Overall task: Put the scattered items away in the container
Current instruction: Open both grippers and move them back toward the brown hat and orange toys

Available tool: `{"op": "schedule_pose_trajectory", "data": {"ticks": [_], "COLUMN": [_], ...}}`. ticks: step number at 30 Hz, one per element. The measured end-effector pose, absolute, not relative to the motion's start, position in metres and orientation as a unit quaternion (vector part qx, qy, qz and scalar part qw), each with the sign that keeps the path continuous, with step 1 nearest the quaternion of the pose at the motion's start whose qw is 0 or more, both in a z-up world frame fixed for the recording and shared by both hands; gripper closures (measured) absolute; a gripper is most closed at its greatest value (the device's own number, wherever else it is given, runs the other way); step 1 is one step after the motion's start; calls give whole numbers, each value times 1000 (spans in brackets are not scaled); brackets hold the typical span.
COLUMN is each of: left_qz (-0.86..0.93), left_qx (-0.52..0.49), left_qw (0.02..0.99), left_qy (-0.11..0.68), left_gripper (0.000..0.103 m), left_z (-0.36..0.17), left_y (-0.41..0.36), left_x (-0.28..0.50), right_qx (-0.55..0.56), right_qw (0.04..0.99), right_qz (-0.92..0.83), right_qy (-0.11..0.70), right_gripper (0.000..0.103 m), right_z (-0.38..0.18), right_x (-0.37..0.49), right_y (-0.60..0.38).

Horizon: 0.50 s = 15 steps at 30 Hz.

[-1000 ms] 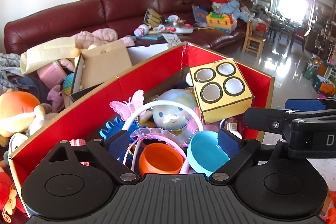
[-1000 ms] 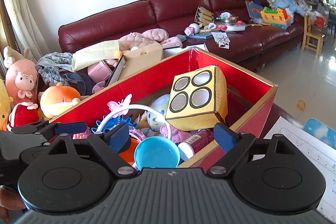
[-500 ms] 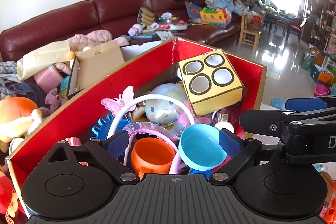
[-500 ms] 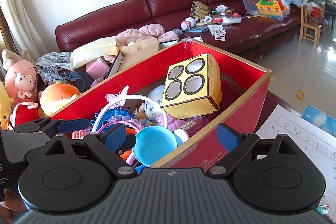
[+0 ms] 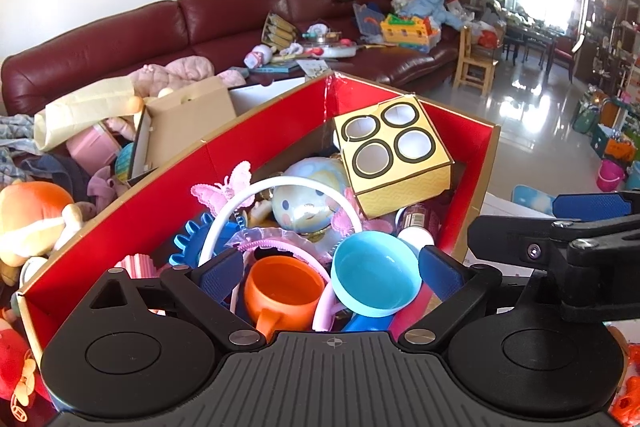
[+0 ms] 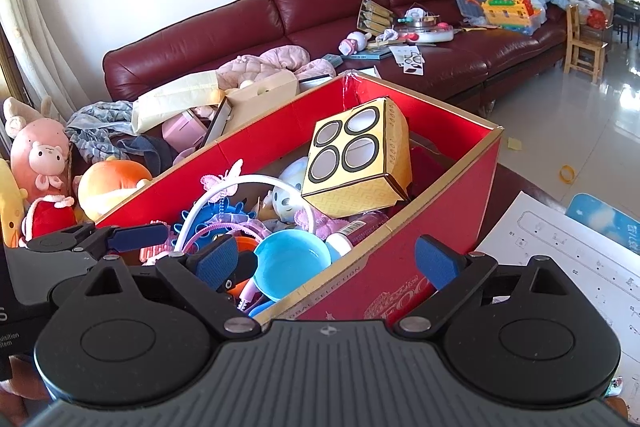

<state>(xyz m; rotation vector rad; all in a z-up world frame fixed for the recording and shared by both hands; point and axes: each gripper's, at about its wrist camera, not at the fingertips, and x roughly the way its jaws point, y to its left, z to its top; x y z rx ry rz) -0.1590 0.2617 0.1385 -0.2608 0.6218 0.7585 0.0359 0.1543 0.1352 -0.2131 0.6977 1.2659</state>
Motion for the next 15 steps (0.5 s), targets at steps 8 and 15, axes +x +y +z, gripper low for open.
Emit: {"op": "schedule_pose_trajectory", "data": {"ticks": [8, 15], "left_qz": [352, 319], "left_qx": [-99, -82], "left_qw": [882, 897], "left_qy": [297, 293], "left_gripper": [2, 2], "left_z": [142, 143], "left_y": [238, 214], "left_x": [-148, -130], "right_qx": [-90, -83], "right_qw": [748, 755], "right_qz": [564, 535], "right_qy": [337, 370], "right_gripper": [4, 3], "right_z": [138, 145], "right_x": [51, 79], "right_y": [124, 87]}}
